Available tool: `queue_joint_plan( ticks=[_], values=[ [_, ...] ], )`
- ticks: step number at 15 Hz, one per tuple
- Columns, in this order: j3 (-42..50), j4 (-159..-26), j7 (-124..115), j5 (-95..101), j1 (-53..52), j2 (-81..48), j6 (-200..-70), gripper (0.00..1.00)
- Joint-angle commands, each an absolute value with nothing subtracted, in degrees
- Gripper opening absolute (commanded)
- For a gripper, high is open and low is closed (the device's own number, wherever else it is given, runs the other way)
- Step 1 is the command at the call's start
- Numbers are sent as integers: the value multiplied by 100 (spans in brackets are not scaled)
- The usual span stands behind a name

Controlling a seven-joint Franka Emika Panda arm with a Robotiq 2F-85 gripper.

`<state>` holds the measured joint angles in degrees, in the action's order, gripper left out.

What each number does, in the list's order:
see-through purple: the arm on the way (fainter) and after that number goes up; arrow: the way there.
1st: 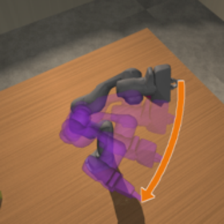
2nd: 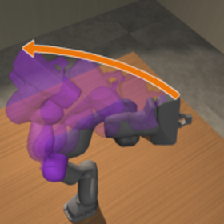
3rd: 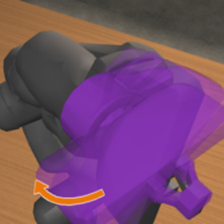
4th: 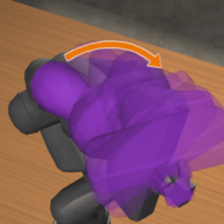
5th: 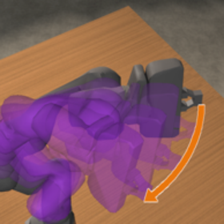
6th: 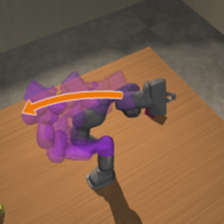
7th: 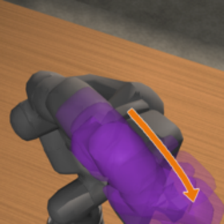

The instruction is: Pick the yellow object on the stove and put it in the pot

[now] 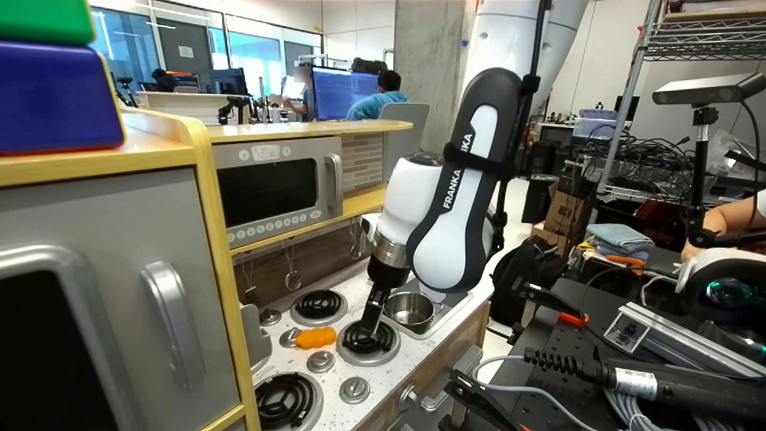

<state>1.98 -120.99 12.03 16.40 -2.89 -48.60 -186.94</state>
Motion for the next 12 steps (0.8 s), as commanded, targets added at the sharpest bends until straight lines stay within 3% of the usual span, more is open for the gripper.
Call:
queue_joint_plan(
  ticks=[1, 4, 12],
  values=[
    [-479, -11632, 1340, 1699, 258, -5486, -19647, 100],
    [-766, -11395, 1384, 1987, 439, -5890, -20357, 100],
    [-1141, -9803, 1421, 2375, 690, -6556, -19819, 100]
  ],
)
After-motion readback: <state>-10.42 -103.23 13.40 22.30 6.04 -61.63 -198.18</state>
